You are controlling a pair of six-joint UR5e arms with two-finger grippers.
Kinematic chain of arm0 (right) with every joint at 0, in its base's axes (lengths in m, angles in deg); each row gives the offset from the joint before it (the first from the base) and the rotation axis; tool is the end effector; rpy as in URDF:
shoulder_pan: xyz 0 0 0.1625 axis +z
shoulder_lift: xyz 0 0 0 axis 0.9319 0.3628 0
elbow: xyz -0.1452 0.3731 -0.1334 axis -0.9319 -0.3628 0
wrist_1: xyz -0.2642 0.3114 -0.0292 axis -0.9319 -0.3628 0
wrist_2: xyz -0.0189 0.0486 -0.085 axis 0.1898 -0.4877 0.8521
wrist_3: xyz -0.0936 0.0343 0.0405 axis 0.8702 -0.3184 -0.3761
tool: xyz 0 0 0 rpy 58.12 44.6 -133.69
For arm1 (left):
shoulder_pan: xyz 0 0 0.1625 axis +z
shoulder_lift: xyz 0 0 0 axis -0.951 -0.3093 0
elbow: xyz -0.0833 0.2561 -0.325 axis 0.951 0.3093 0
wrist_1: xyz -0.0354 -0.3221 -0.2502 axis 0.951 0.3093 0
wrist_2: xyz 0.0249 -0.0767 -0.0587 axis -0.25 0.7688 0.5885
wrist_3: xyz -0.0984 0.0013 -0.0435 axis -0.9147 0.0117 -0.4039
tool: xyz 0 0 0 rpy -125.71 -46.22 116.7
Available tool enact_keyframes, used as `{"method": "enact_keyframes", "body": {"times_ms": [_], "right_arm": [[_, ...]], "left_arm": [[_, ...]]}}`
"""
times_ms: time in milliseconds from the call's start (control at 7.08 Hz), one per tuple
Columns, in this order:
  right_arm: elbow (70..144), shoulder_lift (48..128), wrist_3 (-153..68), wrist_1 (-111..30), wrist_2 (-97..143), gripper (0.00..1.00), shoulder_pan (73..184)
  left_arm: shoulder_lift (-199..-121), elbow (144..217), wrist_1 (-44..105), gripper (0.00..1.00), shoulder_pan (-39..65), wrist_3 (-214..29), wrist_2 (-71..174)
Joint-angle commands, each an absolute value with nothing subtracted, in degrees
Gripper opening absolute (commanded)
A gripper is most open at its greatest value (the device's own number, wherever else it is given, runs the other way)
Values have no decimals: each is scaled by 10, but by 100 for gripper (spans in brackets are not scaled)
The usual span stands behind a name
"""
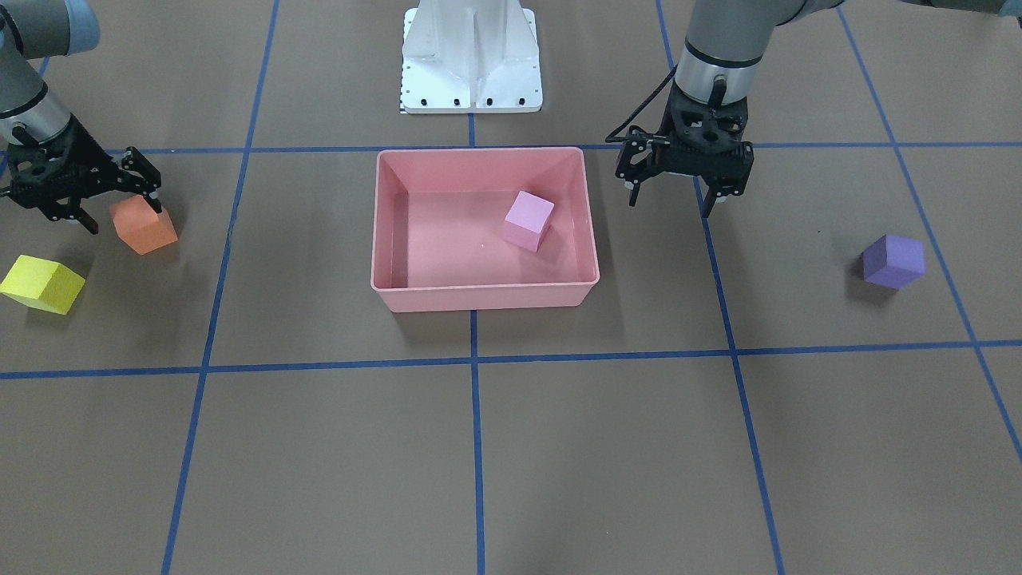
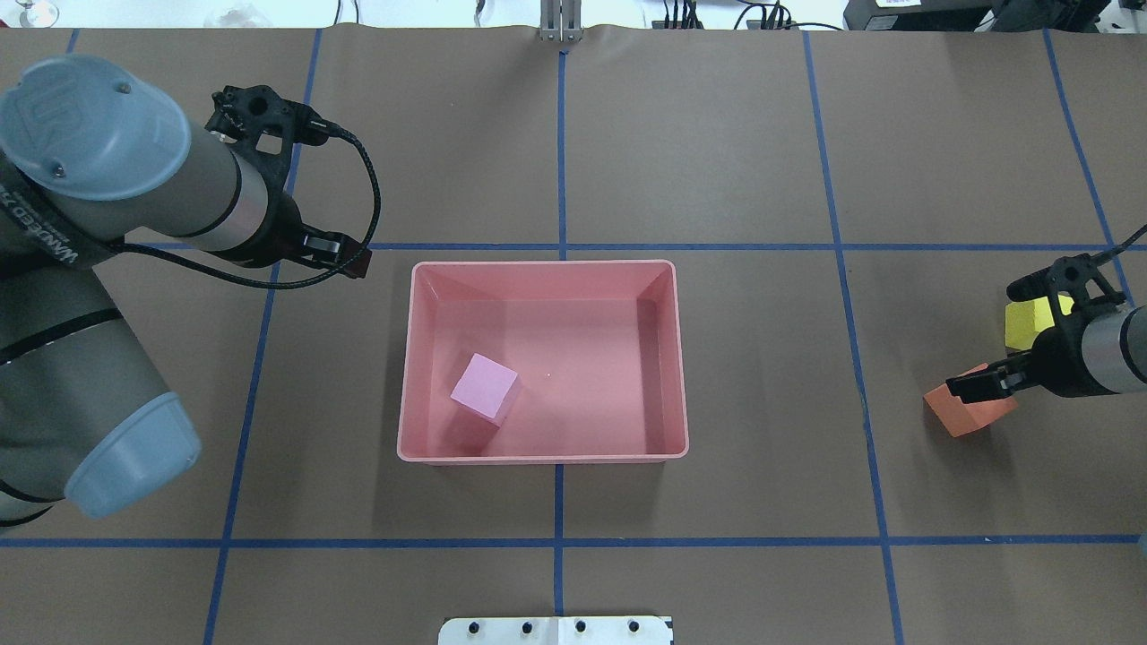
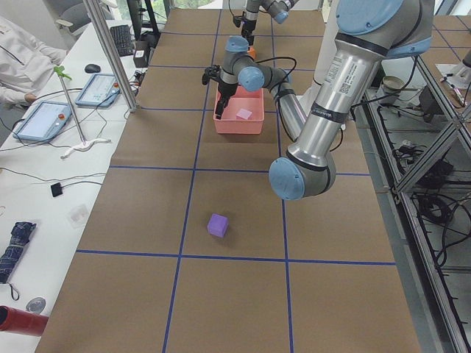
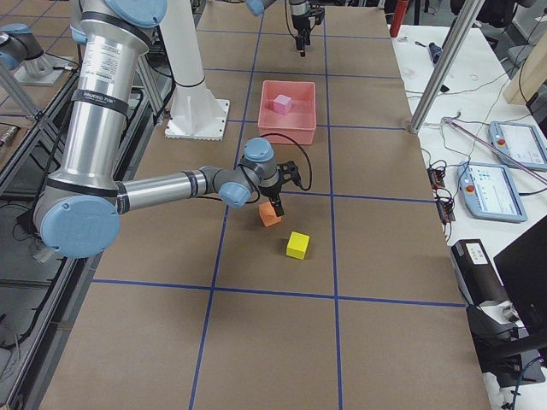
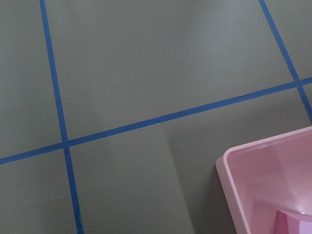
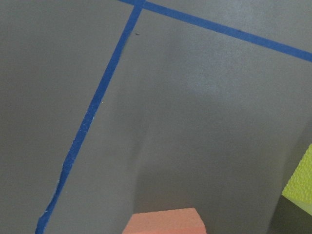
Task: Place blocks into pink bin with both arms
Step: 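Grasp the orange cube with the right gripper while the left gripper withdraws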
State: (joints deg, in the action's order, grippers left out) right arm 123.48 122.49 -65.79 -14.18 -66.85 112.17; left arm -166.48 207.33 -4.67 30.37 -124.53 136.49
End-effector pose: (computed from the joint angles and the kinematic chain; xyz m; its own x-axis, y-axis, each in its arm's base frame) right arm -0.2447 -0.3576 0.5350 0.6605 -0.3522 0.6631 0.1166 0.9205 0.3729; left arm 0.3478 -0.4464 0.2299 0.7166 0.2444 -0.6532 -0.0088 0.9397 0.3419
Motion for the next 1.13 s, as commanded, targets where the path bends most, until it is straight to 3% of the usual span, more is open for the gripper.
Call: {"method": "enact_keyframes", "body": {"times_ms": [0,141,283,565,989], "right_arm": [[1220,1225,-659,-141,-659,100,1099],[1212,1223,-659,-140,-659,100,1095],[1204,1220,-660,-141,-657,89,1092],[1197,1219,-660,-141,-657,1,1092],[1244,1174,-714,-164,-666,0,1096]], "left_arm": [[-1665,2072,-47,100,304,-1247,1365],[-1664,2072,-47,100,304,-1247,1365],[-1663,2072,-47,100,304,-1247,1365],[-1661,2072,-46,100,304,-1244,1366],[-1641,2072,-47,100,251,-1150,1414]]}}
